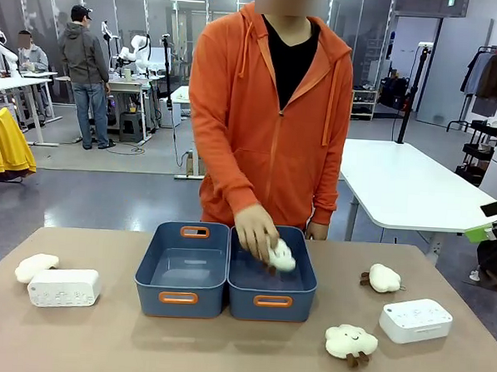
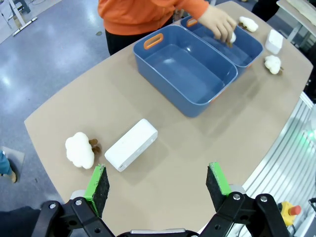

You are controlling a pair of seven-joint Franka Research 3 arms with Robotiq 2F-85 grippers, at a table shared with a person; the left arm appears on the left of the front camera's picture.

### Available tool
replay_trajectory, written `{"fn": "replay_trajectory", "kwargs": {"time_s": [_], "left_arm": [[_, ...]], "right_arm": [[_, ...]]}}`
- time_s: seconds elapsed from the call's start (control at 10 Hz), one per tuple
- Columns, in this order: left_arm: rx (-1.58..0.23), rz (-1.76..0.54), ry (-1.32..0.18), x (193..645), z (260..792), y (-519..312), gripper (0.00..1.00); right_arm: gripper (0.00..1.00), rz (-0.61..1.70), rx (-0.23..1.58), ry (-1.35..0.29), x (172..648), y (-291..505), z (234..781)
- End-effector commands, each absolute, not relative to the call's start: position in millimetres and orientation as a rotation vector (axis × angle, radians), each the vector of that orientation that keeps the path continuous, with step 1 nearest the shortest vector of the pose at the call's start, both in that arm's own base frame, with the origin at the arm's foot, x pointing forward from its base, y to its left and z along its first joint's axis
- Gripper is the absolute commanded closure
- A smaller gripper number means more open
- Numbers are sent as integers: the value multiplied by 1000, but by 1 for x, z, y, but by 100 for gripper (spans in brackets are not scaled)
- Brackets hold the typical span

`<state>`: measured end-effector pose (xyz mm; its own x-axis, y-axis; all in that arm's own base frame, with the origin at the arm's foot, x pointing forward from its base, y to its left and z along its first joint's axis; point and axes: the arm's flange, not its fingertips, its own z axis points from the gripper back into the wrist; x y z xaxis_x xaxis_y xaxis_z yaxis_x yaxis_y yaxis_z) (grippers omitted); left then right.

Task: Sort the digital clocks into the basket.
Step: Pick up the Digital clock from the table and place it into the empty Plastic storage basket.

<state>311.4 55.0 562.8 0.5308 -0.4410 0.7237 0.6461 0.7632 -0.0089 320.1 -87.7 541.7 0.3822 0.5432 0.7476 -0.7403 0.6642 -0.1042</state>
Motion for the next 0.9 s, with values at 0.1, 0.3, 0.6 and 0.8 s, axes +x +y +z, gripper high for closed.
{"fn": "replay_trajectory", "kwargs": {"time_s": [0.1, 0.3, 0.6, 0.8], "left_arm": [[-287, -679, -772, 310, 563, 57, 0], [-287, -679, -772, 310, 563, 57, 0], [-287, -679, -772, 310, 563, 57, 0], [-287, -679, -772, 310, 563, 57, 0]], "right_arm": [[0, 831, 265, -842, 320, -88, 542], [0, 1312, 162, -637, 339, -79, 542], [0, 2009, -105, -408, 383, -64, 526], [0, 2026, -103, -253, 412, -42, 482]]}}
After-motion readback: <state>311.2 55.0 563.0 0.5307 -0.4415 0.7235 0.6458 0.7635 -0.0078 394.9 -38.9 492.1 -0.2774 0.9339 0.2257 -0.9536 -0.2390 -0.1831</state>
